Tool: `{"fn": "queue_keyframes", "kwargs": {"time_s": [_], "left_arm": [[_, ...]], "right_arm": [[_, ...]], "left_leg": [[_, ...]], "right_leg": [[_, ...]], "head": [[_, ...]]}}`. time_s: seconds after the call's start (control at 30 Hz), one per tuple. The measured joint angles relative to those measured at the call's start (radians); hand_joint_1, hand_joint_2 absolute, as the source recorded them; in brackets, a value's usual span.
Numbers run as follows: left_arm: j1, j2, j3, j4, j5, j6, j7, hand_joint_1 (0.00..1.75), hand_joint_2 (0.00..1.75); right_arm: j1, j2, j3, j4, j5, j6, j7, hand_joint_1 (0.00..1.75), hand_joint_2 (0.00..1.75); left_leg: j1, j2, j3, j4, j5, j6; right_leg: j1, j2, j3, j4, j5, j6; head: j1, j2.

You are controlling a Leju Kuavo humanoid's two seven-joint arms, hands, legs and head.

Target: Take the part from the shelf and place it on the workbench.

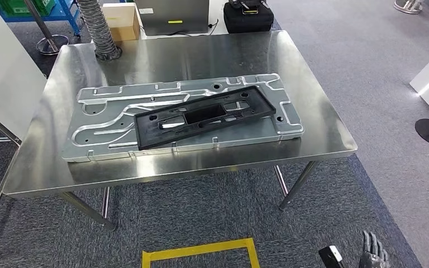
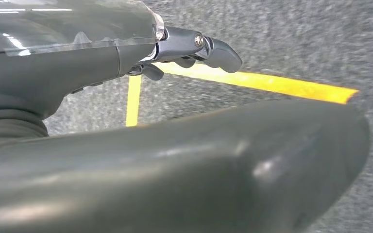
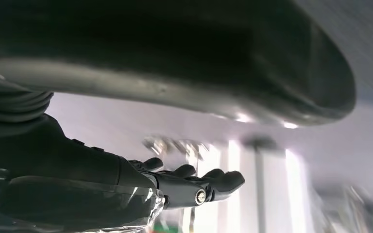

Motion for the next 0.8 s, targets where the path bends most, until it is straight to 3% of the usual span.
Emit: {"fn": "queue_keyframes", "kwargs": {"time_s": [0.03, 0.1, 0.17, 0.2, 0.23, 0.3, 0.33, 0.43, 0.47, 0.5, 0.53, 0.57, 0.6, 0.67, 0.7, 0.73, 0.8], "left_arm": [[0.001, -0.001, 0.0, 0.0, -0.002, -0.001, 0.0, 0.0, 0.0], [0.001, -0.004, 0.0, 0.0, -0.005, -0.002, -0.001, 0.0, 0.0], [0.0, -0.007, 0.0, 0.0, -0.007, -0.003, 0.0, 0.0, 0.0], [0.0, -0.008, 0.0, 0.0, -0.009, -0.003, 0.001, 0.0, 0.0], [0.0, -0.008, 0.0, 0.0, -0.011, -0.003, 0.002, 0.0, 0.0], [0.002, -0.008, 0.0, 0.0, -0.014, -0.003, 0.005, 0.0, 0.0], [0.004, -0.008, 0.0, 0.0, -0.016, -0.003, 0.007, 0.0, 0.0], [0.007, -0.008, 0.0, 0.0, -0.018, -0.005, 0.01, 0.0, 0.0], [0.006, -0.009, 0.0, 0.0, -0.018, -0.006, 0.01, 0.0, 0.0], [0.006, -0.009, 0.0, 0.0, -0.019, -0.008, 0.01, 0.0, 0.0], [0.006, -0.008, 0.0, 0.0, -0.021, -0.01, 0.01, 0.0, 0.0], [0.005, -0.008, 0.0, 0.0, -0.022, -0.011, 0.01, 0.0, 0.0], [0.004, -0.007, 0.0, 0.0, -0.024, -0.012, 0.01, 0.0, 0.0], [-0.002, -0.005, 0.0, 0.0, -0.027, -0.013, 0.009, 0.0, 0.0], [-0.005, -0.003, 0.0, 0.0, -0.03, -0.014, 0.009, 0.0, 0.0], [-0.007, -0.003, 0.0, 0.0, -0.033, -0.014, 0.009, 0.0, 0.0], [-0.008, -0.003, -0.001, 0.0, -0.04, -0.014, 0.01, 0.0, 0.0]], "right_arm": [[0.0, -0.001, -0.014, 0.039, 0.024, 0.0, 0.025, 0.0, 0.0], [-0.001, -0.003, -0.033, 0.109, 0.062, 0.0, 0.076, 0.0, 0.0], [-0.002, -0.007, -0.041, 0.166, 0.088, 0.002, 0.121, 0.0, 0.0], [-0.002, -0.008, -0.045, 0.192, 0.1, 0.007, 0.145, 0.0, 0.0], [-0.001, -0.01, -0.047, 0.214, 0.109, 0.016, 0.169, 0.0, 0.0], [0.004, -0.011, -0.051, 0.253, 0.126, 0.038, 0.225, 0.0, 0.0], [0.005, -0.011, -0.051, 0.269, 0.133, 0.049, 0.253, 0.0, 0.0], [0.008, -0.01, -0.052, 0.304, 0.156, 0.079, 0.321, 0.0, 0.0], [0.009, -0.009, -0.052, 0.313, 0.165, 0.086, 0.336, 0.0, 0.0], [0.01, -0.009, -0.052, 0.322, 0.175, 0.092, 0.35, 0.0, 0.0], [0.01, -0.008, -0.052, 0.329, 0.184, 0.098, 0.36, 0.0, 0.0], [0.011, -0.007, -0.051, 0.335, 0.19, 0.102, 0.367, 0.0, 0.0], [0.01, -0.005, -0.051, 0.34, 0.192, 0.108, 0.372, 0.0, 0.0], [0.009, 0.0, -0.051, 0.347, 0.195, 0.119, 0.377, 0.0, 0.0], [0.009, 0.003, -0.051, 0.351, 0.198, 0.126, 0.38, 0.0, 0.0], [0.008, 0.006, -0.05, 0.354, 0.203, 0.134, 0.383, 0.0, 0.0], [0.008, 0.01, -0.048, 0.36, 0.218, 0.15, 0.389, 0.0, 0.0]], "left_leg": [[0.001, 0.0, -0.016, 0.003, 0.011, -0.003], [0.002, 0.001, -0.046, 0.011, 0.03, -0.011], [0.001, 0.002, -0.065, 0.022, 0.045, -0.024], [0.001, 0.003, -0.068, 0.024, 0.052, -0.03], [0.002, 0.003, -0.07, 0.023, 0.061, -0.038], [0.006, 0.003, -0.074, 0.023, 0.067, -0.051], [0.008, 0.002, -0.083, 0.04, 0.042, -0.055], [0.011, 0.001, -0.127, 0.201, -0.119, -0.062], [0.011, 0.001, -0.135, 0.265, -0.153, -0.063], [0.01, 0.001, -0.131, 0.308, -0.16, -0.063], [0.01, 0.001, -0.112, 0.32, -0.144, -0.061], [0.009, 0.001, -0.075, 0.298, -0.116, -0.057], [0.007, 0.001, -0.02, 0.24, -0.092, -0.051], [0.0, 0.001, 0.103, 0.08, -0.097, -0.037], [-0.003, 0.001, 0.142, 0.021, -0.111, -0.032], [-0.006, 0.001, 0.16, -0.012, -0.121, -0.027], [-0.006, 0.003, 0.151, -0.023, -0.108, -0.016]], "right_leg": [[-0.003, 0.0, 0.025, -0.001, 0.018, 0.002], [-0.007, 0.0, 0.127, -0.107, 0.061, 0.002], [-0.005, 0.001, 0.236, -0.259, 0.051, -0.004], [-0.002, 0.002, 0.265, -0.304, 0.039, -0.01], [0.003, 0.003, 0.272, -0.322, 0.034, -0.016], [0.004, 0.0, 0.257, -0.322, 0.052, -0.032], [0.004, -0.002, 0.246, -0.324, 0.065, -0.042], [0.007, -0.005, 0.198, -0.324, 0.106, -0.058], [0.009, -0.006, 0.18, -0.323, 0.119, -0.059], [0.012, -0.006, 0.161, -0.32, 0.131, -0.059], [0.014, -0.006, 0.143, -0.317, 0.143, -0.058], [0.016, -0.006, 0.126, -0.314, 0.154, -0.057], [0.017, -0.006, 0.111, -0.309, 0.164, -0.056], [0.021, -0.007, 0.092, -0.299, 0.181, -0.05], [0.021, -0.008, 0.088, -0.296, 0.189, -0.045], [0.021, -0.009, 0.086, -0.296, 0.198, -0.039], [0.017, -0.009, 0.081, -0.297, 0.209, -0.027]], "head": [[0.0, 0.0], [0.0, 0.0], [0.0, 0.0], [-0.001, 0.0], [-0.001, 0.0], [-0.001, 0.0], [-0.001, 0.0], [-0.001, 0.0], [-0.001, 0.0], [-0.001, 0.0], [-0.001, 0.0], [-0.001, 0.0], [-0.001, 0.0], [-0.001, 0.0], [-0.001, 0.0], [-0.001, 0.0], [-0.001, 0.0]]}}
